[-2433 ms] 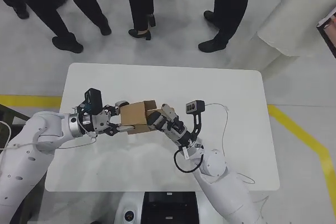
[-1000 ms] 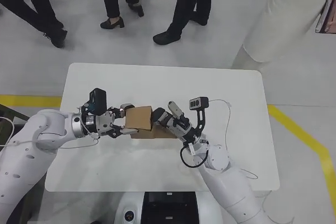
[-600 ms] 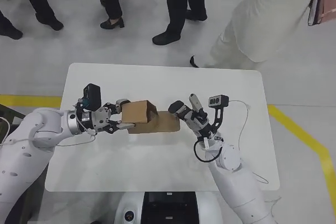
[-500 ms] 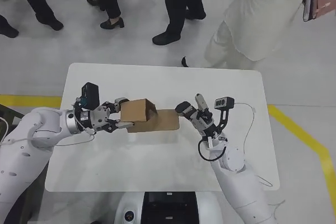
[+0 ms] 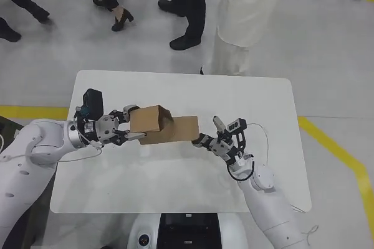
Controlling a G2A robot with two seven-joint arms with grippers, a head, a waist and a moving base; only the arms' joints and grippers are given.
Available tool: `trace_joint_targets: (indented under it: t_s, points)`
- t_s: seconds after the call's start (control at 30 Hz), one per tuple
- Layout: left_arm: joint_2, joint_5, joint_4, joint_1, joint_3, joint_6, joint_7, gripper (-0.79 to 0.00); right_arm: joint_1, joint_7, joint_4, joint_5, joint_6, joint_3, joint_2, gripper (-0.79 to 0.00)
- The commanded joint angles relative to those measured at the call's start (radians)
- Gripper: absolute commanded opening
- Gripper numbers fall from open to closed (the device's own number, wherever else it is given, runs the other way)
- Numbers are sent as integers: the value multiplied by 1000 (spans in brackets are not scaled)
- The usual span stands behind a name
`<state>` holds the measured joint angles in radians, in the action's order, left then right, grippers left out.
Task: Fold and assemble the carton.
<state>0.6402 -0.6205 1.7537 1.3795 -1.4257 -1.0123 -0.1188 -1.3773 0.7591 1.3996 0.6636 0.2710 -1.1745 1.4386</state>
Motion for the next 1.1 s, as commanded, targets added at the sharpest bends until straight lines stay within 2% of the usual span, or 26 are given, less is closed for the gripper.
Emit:
trace_joint_targets:
  t_s: [0.0, 0.07, 0.17, 0.27, 0.3, 0.4, 0.5, 0.57, 0.97, 1.07]
  points:
    - [0, 0, 4, 3, -1, 0, 2, -489, 12, 13, -23, 5, -14, 13, 1, -105]
    - [-1, 0, 7, 5, -4, 0, 6, -489, 21, 24, -41, 25, -25, 28, 4, -117]
    - [0, 1, 10, 9, -8, 0, 16, -486, 34, 35, -60, 27, -38, 52, 7, -200]
    - [1, -2, 12, 13, -12, 0, 24, -483, 43, 49, -68, 31, -45, 74, 10, -234]
    - [1, -3, 13, 14, -13, 0, 25, -486, 45, 58, -68, 32, -46, 81, 10, -280]
    - [3, -9, 13, 14, -12, 0, 22, -489, 49, 74, -65, 41, -35, 92, 12, -348]
    - [6, -18, 6, 11, -5, 0, 6, -496, 52, 81, -54, 54, -9, 95, 13, -302]
    - [7, -24, 3, 7, 2, 0, -9, -496, 54, 80, -46, 51, 1, 97, 13, -299]
    - [18, -76, 0, -9, 22, 6, -66, -517, 57, 46, 23, -90, -9, 111, 2, -348]
    - [20, -91, 4, -10, 20, 5, -69, -514, 55, 30, 41, -120, -9, 112, -1, -336]
